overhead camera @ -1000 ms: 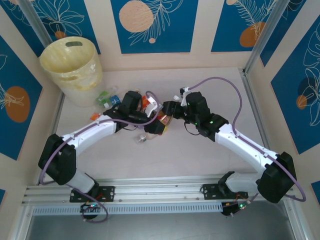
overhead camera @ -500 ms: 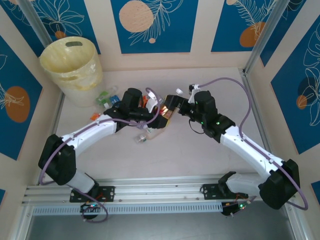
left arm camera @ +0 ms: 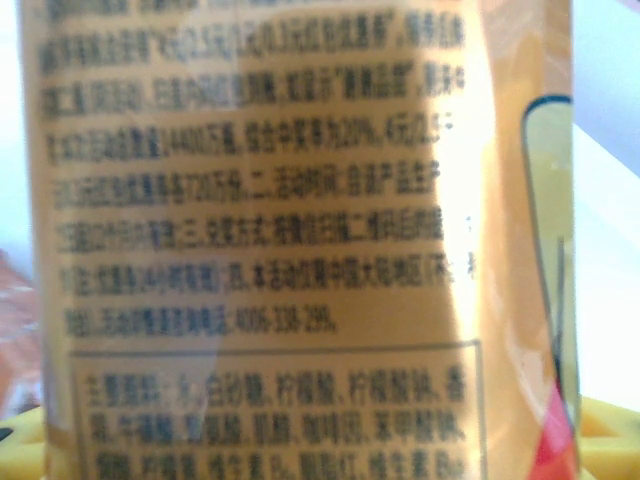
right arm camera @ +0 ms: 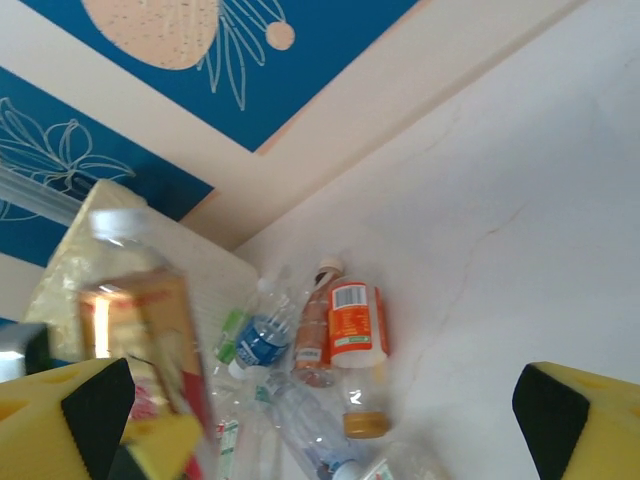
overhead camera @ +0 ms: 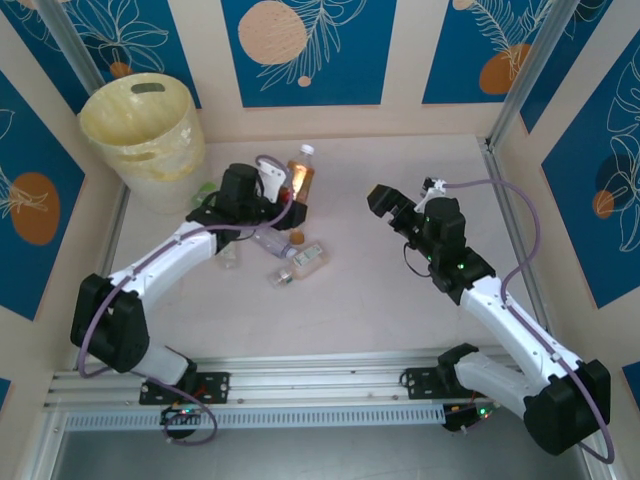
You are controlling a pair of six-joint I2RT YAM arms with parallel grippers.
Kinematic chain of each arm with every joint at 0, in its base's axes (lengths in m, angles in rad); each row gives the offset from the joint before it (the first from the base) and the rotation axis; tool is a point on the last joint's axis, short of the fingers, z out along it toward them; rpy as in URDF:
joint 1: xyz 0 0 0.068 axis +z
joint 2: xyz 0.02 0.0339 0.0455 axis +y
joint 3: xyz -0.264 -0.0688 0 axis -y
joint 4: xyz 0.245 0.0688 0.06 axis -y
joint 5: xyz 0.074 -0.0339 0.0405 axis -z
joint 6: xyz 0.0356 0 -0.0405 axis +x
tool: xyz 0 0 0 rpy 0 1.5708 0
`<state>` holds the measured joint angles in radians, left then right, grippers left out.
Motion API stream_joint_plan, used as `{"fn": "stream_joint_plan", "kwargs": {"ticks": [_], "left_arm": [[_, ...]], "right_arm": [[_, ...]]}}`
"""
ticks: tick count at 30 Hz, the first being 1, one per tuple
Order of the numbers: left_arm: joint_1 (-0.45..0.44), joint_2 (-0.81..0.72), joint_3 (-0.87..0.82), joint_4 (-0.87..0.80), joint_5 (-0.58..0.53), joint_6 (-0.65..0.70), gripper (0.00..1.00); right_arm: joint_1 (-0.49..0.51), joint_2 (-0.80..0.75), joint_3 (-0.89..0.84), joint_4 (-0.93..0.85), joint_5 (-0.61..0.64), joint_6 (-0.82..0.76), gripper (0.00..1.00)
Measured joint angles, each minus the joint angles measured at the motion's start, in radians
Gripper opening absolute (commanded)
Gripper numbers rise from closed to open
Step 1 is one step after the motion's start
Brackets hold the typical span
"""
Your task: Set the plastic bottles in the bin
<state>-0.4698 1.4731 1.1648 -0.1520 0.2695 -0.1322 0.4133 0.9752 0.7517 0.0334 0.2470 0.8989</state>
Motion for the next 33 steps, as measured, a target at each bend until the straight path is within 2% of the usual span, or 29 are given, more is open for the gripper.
{"fn": "stream_joint_plan", "kwargs": {"ticks": [10,16,23,33], "left_arm": [[0.161,-0.021,0.287,0.009,-0.239,0.031,0.58],[0.287,0.088,0.515,-0.015,-0.312,0.068,0.58],[0.413,0.25,0.73,-0.114,-0.337,0.09,0.58],[0.561,0.377,0.813,-0.217,-0.353,0.027,0.58]], "right_arm": [[-0.008,-0.005,-0.045,0.012,-0.007,0.045,1.0],[-0.008,-0.005,-0.045,0.012,-0.027,0.043,1.0],[-0.008,-0.005,-0.045,0.025,-0.046,0.043,1.0],[-0.008,-0.005,-0.045,0.026,-0.064,0.043,1.0]]}}
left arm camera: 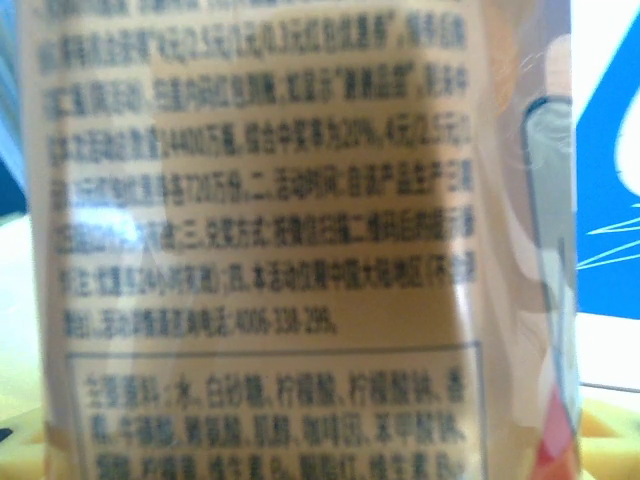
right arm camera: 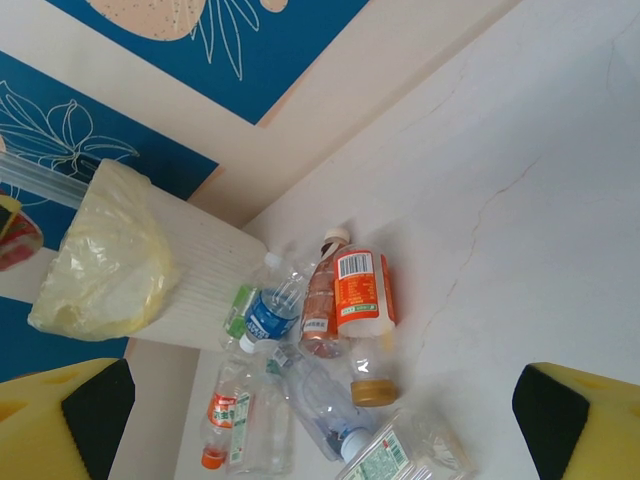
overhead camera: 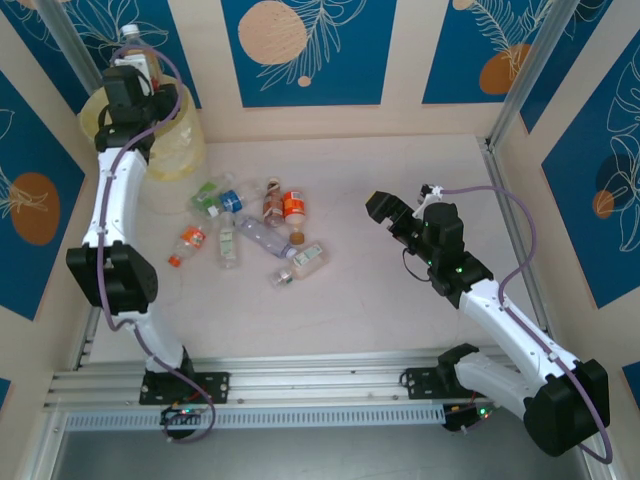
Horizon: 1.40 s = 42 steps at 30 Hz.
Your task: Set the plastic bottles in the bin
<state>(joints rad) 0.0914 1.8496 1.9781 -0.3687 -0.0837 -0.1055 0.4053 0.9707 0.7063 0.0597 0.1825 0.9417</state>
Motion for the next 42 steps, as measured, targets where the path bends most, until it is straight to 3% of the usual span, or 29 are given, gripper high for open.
{"fn": "stream_joint_plan", "kwargs": {"ticks": [11,17,27,29,36,42], "left_arm": [[0.034,0.153,0.124,-0.132,0.022,-0.073,0.6],[0.038,0.2,0.2,-0.208,0.056,-0.1,0.65],[0.042,0.235,0.261,-0.279,0.084,-0.151,0.89],[0.043,0.235,0.262,-0.279,0.084,-0.151,1.0],[0.046,0.227,0.257,-0.276,0.094,-0.155,1.0],[0.043,0.13,0.196,-0.274,0.126,-0.139,1.0]], "right_arm": [[0.0,0.0,0.0,0.0,0.0,0.0,1.0],[0.0,0.0,0.0,0.0,0.0,0.0,1.0],[0.0,0.0,0.0,0.0,-0.003,0.0,0.99],[0.0,0.002,0.0,0.0,-0.004,0.0,0.99],[0.0,0.012,0.0,0.001,-0.008,0.0,0.99],[0.0,0.032,0.0,0.001,-0.017,0.0,1.0]]}}
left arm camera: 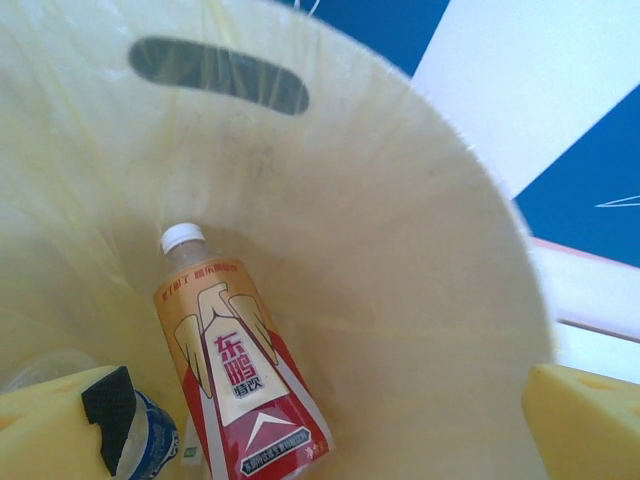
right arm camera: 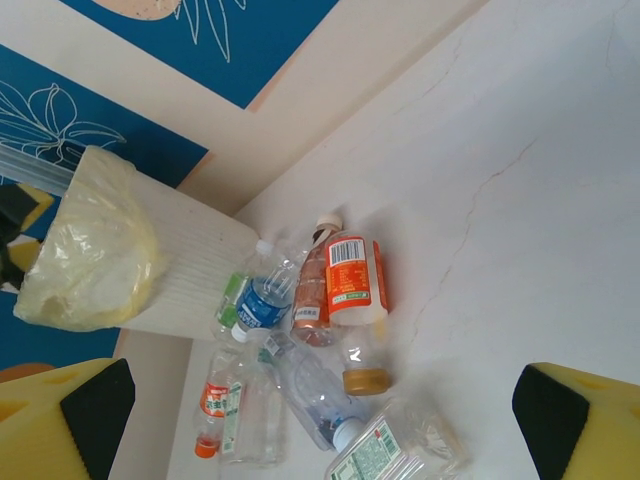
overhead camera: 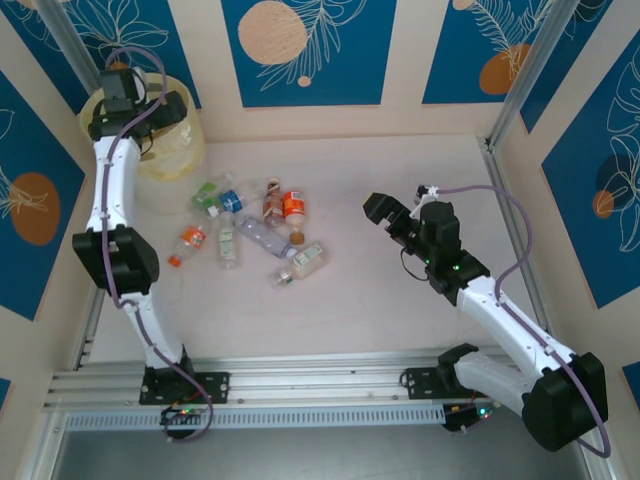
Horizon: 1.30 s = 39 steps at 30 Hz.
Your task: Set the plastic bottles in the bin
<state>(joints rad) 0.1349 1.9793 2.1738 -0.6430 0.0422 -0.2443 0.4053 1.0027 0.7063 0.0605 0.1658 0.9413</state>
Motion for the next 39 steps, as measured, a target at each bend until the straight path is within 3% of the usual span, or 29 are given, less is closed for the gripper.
{"fn": "stream_joint_plan", "kwargs": {"ticks": [7,14,19,26,31,35,39], "left_arm": [[-0.039,-0.227,-0.151,0.061,0.035,0.058,1.0],[-0.186,-0.497,-0.409,0.182,0.061,0.097,1.0],[-0.359,-0.643,-0.665,0.274,-0.028,0.042,1.0],[-0.504,-0.645,-0.92,0.238,-0.217,-0.08,1.0],[-0.488,-0.669,-1.164,0.23,-0.262,-0.141,1.0],[-0.364,-0.647,-1.31,0.231,-0.155,-0.143,1.0],[-0.29,-0.583,-1.337,0.251,-0.07,-0.139,1.0]], "right_arm": [[0.0,0.031,0.0,0.023,-0.021,-0.02,1.0],[0.014,0.14,0.0,0.048,-0.069,-0.08,1.0],[0.027,0.193,0.0,0.068,-0.068,-0.076,0.99],[0.027,0.206,0.0,0.093,-0.05,-0.071,1.0],[0.027,0.206,0.0,0.098,-0.034,-0.071,1.0],[0.027,0.206,0.0,0.112,-0.035,-0.087,1.0],[0.04,0.204,0.0,0.146,-0.043,-0.138,1.0]]}}
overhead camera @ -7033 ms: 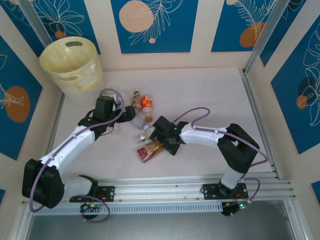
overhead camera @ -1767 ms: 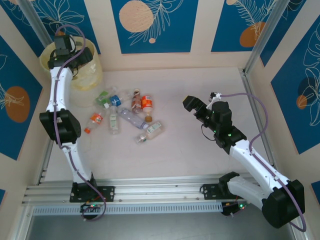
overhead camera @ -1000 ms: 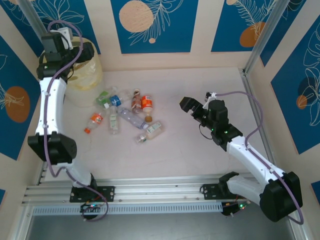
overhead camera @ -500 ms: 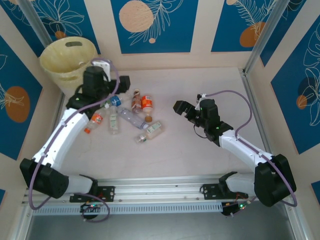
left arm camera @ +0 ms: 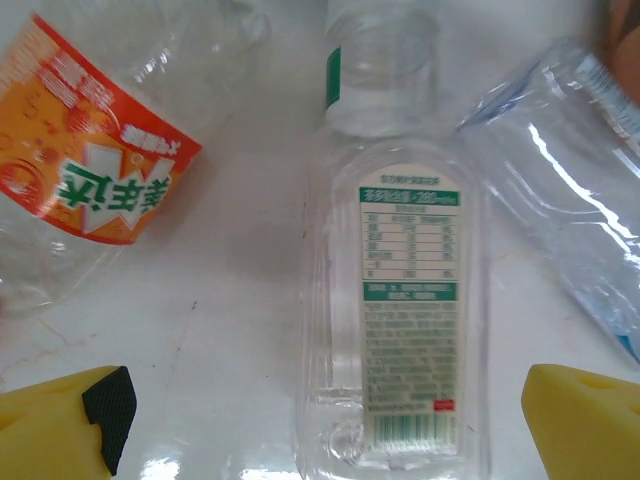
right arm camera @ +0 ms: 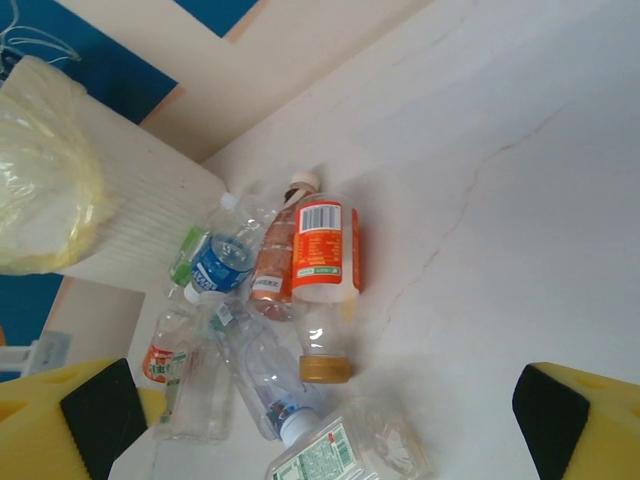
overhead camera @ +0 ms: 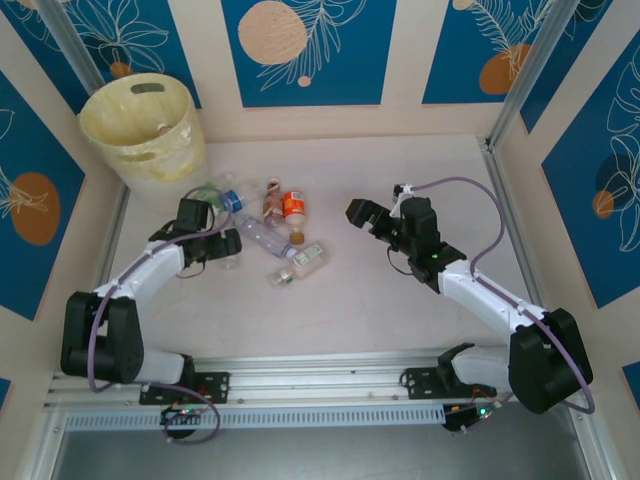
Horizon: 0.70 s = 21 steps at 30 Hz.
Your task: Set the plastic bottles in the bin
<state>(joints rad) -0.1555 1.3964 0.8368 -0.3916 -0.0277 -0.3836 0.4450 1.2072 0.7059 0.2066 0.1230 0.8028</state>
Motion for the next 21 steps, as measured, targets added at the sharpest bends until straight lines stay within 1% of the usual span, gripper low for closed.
{"fn": "stream_joint_plan", "kwargs": {"ticks": [5,7,9,11,17,20,21], "left_arm": [[0.0,0.058,-0.002,0.079,0.103,0.0,1.0],[0.0,0.08,-0.003,0.108,0.113,0.0,1.0],[0.0,0.105,-0.006,0.124,0.114,0.0,0.98],[-0.003,0.133,-0.007,0.129,0.111,0.006,0.9],[-0.019,0.178,-0.008,0.131,0.08,0.038,0.76],[-0.034,0.181,-0.008,0.131,0.056,0.048,0.62],[-0.038,0.183,-0.008,0.131,0.049,0.05,0.6]], "right_arm": [[0.027,-0.014,0.0,0.011,0.0,-0.05,1.0],[0.032,-0.018,0.0,0.011,0.0,-0.061,1.0],[0.034,-0.019,0.0,0.011,0.0,-0.068,0.99],[0.036,-0.02,0.0,0.011,0.001,-0.072,1.0],[0.037,-0.02,0.0,0.01,0.004,-0.073,1.0],[0.04,-0.02,0.0,0.01,0.004,-0.075,1.0],[0.04,-0.02,0.0,0.01,0.004,-0.076,1.0]]}}
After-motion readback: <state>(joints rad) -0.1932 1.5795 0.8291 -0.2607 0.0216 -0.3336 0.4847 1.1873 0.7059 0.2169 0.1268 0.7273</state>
